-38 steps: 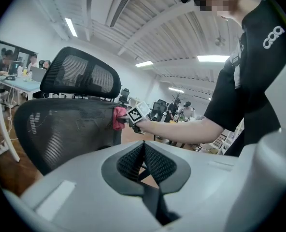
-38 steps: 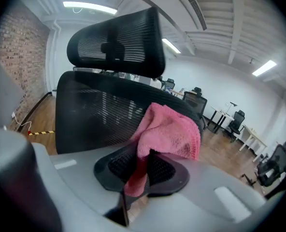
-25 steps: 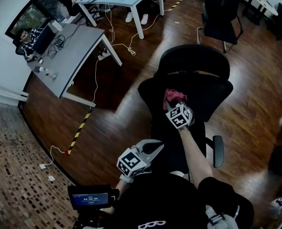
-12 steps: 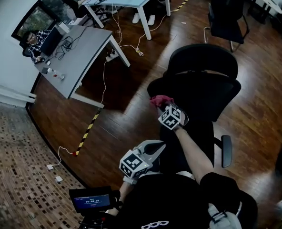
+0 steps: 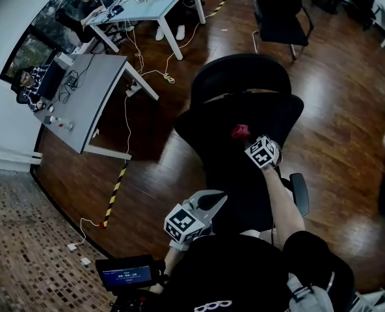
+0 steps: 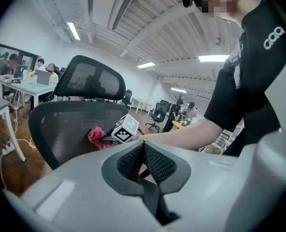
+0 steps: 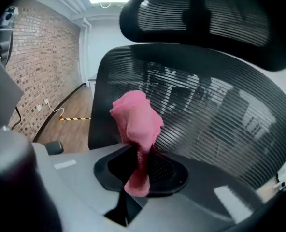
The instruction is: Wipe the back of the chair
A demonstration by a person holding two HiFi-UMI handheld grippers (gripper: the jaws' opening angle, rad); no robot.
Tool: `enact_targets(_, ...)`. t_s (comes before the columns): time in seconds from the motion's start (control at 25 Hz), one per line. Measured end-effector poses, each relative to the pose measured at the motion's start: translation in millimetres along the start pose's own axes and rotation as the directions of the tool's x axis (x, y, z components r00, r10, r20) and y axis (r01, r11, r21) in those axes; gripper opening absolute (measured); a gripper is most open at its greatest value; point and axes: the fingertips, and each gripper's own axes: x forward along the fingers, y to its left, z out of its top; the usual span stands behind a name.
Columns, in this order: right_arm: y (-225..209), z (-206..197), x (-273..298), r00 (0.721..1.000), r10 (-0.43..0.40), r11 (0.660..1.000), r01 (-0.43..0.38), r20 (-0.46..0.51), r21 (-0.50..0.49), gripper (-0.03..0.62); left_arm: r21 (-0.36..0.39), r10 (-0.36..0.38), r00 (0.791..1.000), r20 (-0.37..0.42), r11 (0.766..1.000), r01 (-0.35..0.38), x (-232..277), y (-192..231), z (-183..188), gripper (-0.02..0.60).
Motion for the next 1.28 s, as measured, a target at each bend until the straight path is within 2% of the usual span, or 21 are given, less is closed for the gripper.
enact_targets(0.12, -48.1, -38.4, -22.1, 0.997, -0.079, 0.993, 0.081, -0.027, 0.091, 0.048, 0.005, -0.024, 1.000, -0.010, 1.000, 0.024, 12.5, -9.0, 3.0, -0.025)
enact_targets(0.28, -103.0, -87.6, -54.6, 0.981, -0.173, 0.963, 0.186, -0.082, 0.193, 0.048, 0.010, -0.042, 0.999, -0.016, 0.999, 0.042, 21.9, -22.1, 5.8, -0.025)
enact_targets(0.44, -141.2, -129.5, -84.0, 0.955, -0.259, 0.907, 0.291, -0.142, 0.305, 0.048, 0.006, -0.046, 0.998, -0.033, 0.999, 0.046, 24.1, -32.4, 7.3, -0.025)
enact_targets(0.6, -150.1, -153.7, -90.6, 0.930, -0.314, 0.842, 0.366, -0.192, 0.397, 0.048, 0.000, -0.036, 0.999, -0.027, 0.999, 0.036, 18.7, -29.5, 3.4, -0.025)
enact_targets(0.68, -137.9, -150.8, -81.3, 0.935, -0.298, 0.848, 0.351, -0.190, 0.398, 0.046, 0.003, -0.030, 0.999, -0.019, 1.000, 0.030, 15.7, -26.6, 2.7, -0.025)
enact_targets(0.84, -86.5, -119.6, -43.7, 0.966, -0.208, 0.918, 0.246, -0.153, 0.312, 0.046, 0.001, -0.019, 1.000, -0.019, 1.000, 0.019, 10.5, -21.8, -1.7, -0.025)
enact_targets(0.92, -57.0, -97.3, -25.9, 0.977, -0.166, 0.941, 0.196, -0.131, 0.276, 0.046, -0.004, -0.012, 1.000, -0.015, 1.000, 0.012, 5.7, -19.6, -2.8, -0.025)
enact_targets(1.16, 35.4, -39.2, 17.4, 0.995, -0.042, 0.967, 0.062, -0.085, 0.247, 0.046, -0.018, 0.021, 1.000, 0.004, 1.000, -0.021, -16.4, -10.6, -10.9, -0.025)
enact_targets(1.28, 89.3, -10.6, 38.7, 0.997, 0.048, 0.982, -0.036, -0.064, 0.183, 0.046, -0.019, 0.038, 0.999, 0.017, 0.999, -0.038, -27.2, -5.3, -11.0, -0.025)
